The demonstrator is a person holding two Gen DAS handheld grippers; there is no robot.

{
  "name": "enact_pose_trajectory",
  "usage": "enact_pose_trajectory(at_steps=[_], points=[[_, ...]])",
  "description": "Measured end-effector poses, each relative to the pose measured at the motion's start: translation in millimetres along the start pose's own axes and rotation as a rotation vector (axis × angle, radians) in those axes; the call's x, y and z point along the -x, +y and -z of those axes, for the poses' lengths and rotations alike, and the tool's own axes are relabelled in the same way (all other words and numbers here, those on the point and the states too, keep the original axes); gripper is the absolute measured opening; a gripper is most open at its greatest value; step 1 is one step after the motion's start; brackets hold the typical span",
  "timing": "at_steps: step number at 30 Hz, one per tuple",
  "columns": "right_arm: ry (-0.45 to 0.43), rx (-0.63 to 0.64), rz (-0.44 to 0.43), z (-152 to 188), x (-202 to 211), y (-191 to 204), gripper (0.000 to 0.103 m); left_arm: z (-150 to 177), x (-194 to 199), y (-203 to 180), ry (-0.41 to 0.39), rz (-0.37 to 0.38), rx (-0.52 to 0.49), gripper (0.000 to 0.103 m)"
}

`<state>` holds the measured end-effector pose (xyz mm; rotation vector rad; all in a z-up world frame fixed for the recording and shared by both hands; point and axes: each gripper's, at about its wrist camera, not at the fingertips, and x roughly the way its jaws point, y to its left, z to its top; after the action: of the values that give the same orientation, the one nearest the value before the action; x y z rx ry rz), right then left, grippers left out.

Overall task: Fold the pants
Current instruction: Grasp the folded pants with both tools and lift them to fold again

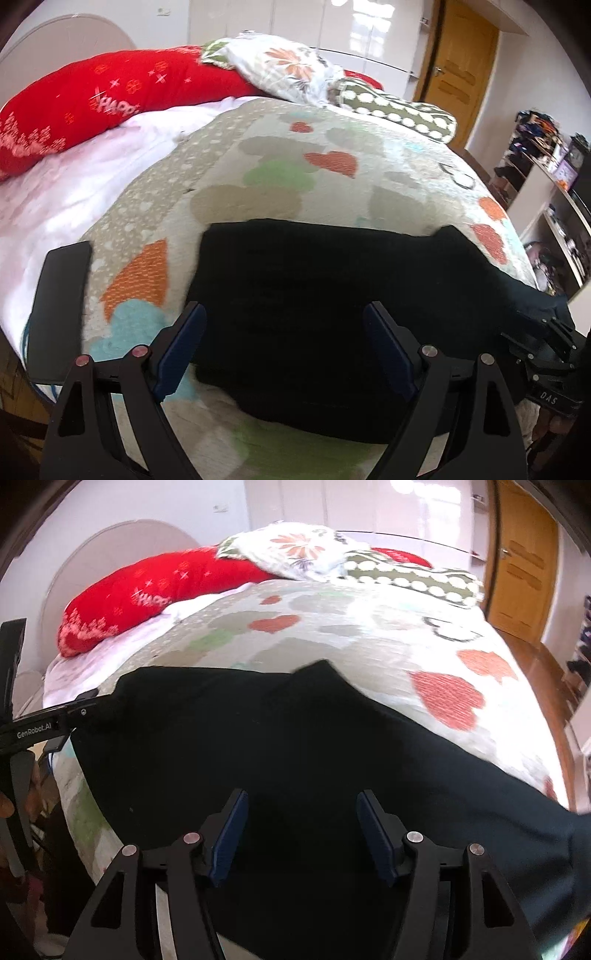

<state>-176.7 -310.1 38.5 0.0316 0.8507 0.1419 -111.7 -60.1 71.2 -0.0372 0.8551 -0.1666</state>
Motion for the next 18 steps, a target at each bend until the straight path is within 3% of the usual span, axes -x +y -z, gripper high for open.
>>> enact_pose_trajectory(at_steps=[6,8,13,18], points=[[-0.009,-0.069,0.065,26,22,-35,0.065,13,-9,-39,0.017,0.091,-0.068,0.09],[0.005,-0.111,0.068,38,21,-50,0.067,20,-16,-51,0.059,0.152,-0.074,0.091],[-0.011,-0.148,0.02,57,31,-68,0.067,30,-26,-85,0.093,0.121,-0.186,0.091],[-0.079,-0.263,-0.022,78,74,-104,0.068,18,-19,-117,0.097,0.227,-0.225,0.091]])
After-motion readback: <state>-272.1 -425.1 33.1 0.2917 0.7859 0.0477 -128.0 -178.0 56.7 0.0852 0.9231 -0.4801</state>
